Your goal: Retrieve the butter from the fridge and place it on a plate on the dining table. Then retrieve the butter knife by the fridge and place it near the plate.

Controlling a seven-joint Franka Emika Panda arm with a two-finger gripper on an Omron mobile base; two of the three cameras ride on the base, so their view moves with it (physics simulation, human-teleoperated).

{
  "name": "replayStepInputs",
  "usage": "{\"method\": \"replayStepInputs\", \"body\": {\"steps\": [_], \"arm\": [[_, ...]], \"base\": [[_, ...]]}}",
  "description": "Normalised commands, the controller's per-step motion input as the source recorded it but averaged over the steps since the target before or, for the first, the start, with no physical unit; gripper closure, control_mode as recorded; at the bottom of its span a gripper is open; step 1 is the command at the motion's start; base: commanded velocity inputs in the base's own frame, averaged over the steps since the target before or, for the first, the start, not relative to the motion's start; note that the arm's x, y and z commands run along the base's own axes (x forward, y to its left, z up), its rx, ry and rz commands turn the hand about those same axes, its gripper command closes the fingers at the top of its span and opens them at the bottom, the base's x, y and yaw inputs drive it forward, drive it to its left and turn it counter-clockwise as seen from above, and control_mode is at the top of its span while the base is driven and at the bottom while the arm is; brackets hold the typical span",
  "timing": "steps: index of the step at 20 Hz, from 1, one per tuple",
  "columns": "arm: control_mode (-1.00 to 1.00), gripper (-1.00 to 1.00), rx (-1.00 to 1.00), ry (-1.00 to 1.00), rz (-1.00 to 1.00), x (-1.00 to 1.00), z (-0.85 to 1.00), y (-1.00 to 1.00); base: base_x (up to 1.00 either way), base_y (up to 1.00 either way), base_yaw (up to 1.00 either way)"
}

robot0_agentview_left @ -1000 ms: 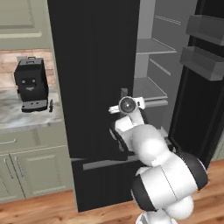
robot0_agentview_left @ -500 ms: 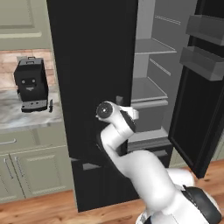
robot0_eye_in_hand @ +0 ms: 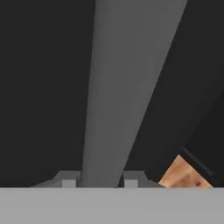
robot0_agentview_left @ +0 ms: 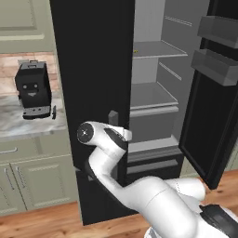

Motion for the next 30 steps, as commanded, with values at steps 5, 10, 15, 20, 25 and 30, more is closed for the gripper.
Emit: {"method": "replayStepInputs", "body": {"steps": [5,10,15,20,25,30], "arm": [[-1.0,-1.0,0.0,0.0,-0.12,-0.04,-0.03,0.45],[-1.0,-1.0,-0.01,0.0,-0.06,0.08,0.0,0.44],[-1.0,-1.0,0.0,0.0,-0.1,0.02,0.0,0.29],[-1.0,-1.0,0.0,-0.01,-0.09,-0.07,0.0,0.31],[-1.0,-1.0,0.0,-0.12,-0.09,-0.03,0.0,0.33],[-1.0,-1.0,0.0,-0.13,-0.17,-0.24,0.0,0.05]], "base": [[0.0,0.0,0.0],[0.0,0.0,0.0],[0.0,0.0,0.0],[0.0,0.0,0.0],[0.0,0.0,0.0],[0.0,0.0,0.0]]}}
